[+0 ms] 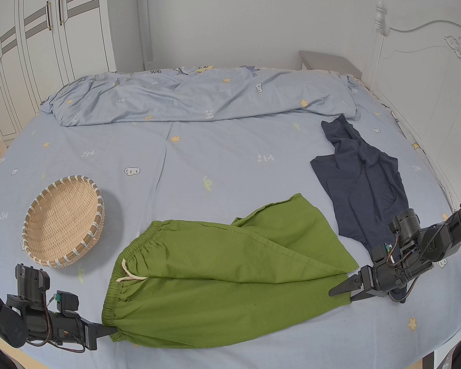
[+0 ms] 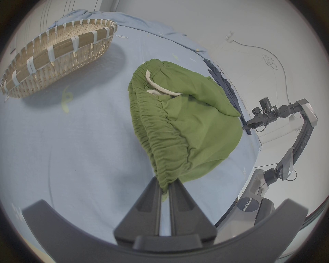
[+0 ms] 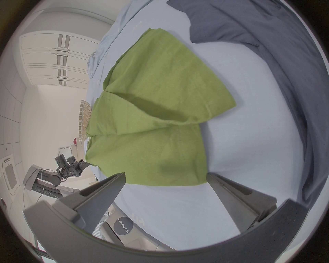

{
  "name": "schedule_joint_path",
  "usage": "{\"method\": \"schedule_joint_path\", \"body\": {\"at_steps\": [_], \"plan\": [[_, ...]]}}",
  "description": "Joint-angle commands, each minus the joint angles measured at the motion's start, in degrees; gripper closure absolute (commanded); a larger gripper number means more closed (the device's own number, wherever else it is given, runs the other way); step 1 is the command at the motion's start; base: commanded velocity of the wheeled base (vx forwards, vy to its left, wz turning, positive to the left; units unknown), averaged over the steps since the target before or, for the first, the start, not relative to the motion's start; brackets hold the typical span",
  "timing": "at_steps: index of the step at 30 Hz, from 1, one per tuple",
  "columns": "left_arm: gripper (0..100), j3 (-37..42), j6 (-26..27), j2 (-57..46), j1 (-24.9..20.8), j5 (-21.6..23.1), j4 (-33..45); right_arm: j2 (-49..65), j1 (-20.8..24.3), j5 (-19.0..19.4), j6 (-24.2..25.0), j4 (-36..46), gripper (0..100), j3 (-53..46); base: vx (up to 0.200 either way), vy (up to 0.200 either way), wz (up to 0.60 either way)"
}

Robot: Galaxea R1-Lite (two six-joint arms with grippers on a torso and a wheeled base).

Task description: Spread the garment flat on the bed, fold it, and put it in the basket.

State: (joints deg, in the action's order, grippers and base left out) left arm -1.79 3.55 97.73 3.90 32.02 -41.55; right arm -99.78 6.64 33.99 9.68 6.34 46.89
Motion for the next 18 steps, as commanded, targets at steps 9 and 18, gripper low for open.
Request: {"method": "schedule_joint_path", "body": {"at_steps": [9,18], "plan": [[100,-1.0,0.0,0.3,2.0,0.0,0.0,-1.0,-3.0,0.1,-1.8,0.2,0,0.0,0.0,0.0,0.0],[100,-1.0,0.1,0.3,1.7,0.0,0.0,-3.4,-3.3,7.1,-1.8,-0.1,0,0.1,0.0,0.0,0.0]]}}
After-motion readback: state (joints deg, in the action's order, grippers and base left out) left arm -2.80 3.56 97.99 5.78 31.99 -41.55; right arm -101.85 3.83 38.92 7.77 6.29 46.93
